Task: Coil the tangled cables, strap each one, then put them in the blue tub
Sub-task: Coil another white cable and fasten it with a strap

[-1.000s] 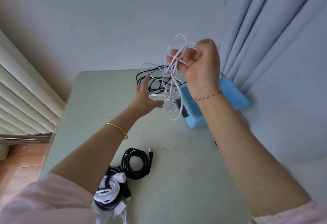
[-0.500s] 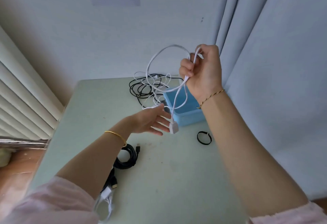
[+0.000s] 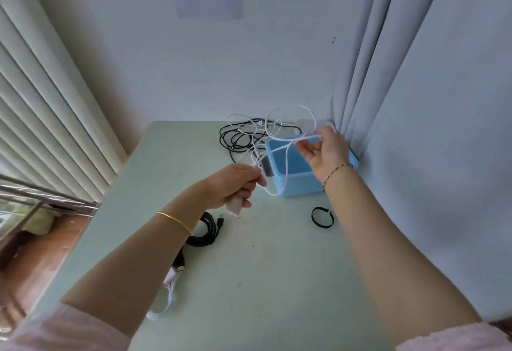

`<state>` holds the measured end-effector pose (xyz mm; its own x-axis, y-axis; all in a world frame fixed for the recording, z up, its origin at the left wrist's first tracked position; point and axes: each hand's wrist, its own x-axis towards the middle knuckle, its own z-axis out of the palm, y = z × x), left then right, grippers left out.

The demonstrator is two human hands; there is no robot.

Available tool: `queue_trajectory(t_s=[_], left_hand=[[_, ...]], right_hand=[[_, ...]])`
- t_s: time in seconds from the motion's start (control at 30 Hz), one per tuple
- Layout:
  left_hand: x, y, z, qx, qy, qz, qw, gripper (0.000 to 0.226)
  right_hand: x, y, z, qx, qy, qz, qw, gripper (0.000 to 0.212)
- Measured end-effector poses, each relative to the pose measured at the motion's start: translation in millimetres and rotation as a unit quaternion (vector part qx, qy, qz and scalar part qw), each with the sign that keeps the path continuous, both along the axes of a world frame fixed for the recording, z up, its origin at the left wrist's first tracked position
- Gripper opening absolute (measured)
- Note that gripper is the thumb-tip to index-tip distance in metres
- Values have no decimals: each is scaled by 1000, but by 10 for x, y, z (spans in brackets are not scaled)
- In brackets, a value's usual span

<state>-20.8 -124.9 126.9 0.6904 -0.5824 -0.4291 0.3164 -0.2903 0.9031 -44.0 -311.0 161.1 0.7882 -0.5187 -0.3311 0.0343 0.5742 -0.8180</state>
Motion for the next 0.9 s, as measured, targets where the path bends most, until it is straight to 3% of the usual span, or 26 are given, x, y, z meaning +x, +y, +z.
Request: queue_trajectory(t_s=[0.03,0.07,0.13,0.17,0.2,0.27,0.3,0.33,0.4,0.5,0.6,0.77,0.83,0.9], left_hand=[[5,50,21,7,0,32,999,31],[5,91,48,14,5,53,998,32],[6,129,97,39,6,61,997,32],[11,137,124,59,0,53,997,32],[8,133,147,80,-5,42,996,31],[22,119,205,105,-12,17,994,27],[33,113,246,108,-14,3,994,25],[36,98,285,105,-16,-10,994,24],[55,56,360,88,-23,-25,996,25],[124,14,422,42,-28,5,999,32],[221,53,465,-24,4,71,997,28],[215,13,567,-116,50,86,988,28],[181,-61,595,-156,56,110,980,27],[178,-107,623,-185,46,141,972,27]], right_hand=[[-2,-17,-218,-49,72,39,995,8],[-20,-18,-437,-132,159,90,974,14],[-55,-9,-798,-358,295,171,869,29],[-60,16,-890,-458,308,159,819,24],[-79,47,-890,-519,283,120,798,20],[-67,98,-778,-553,155,57,816,32],[-55,156,-651,-545,82,73,831,37],[-52,225,-528,-526,27,127,841,39],[-39,361,-344,-507,-31,267,819,36],[10,429,-293,-493,-45,299,816,6],[28,333,-351,-521,-42,265,810,24],[90,147,-553,-619,-5,197,760,8],[130,123,-639,-666,37,176,724,27],[131,107,-703,-659,75,153,733,61]])
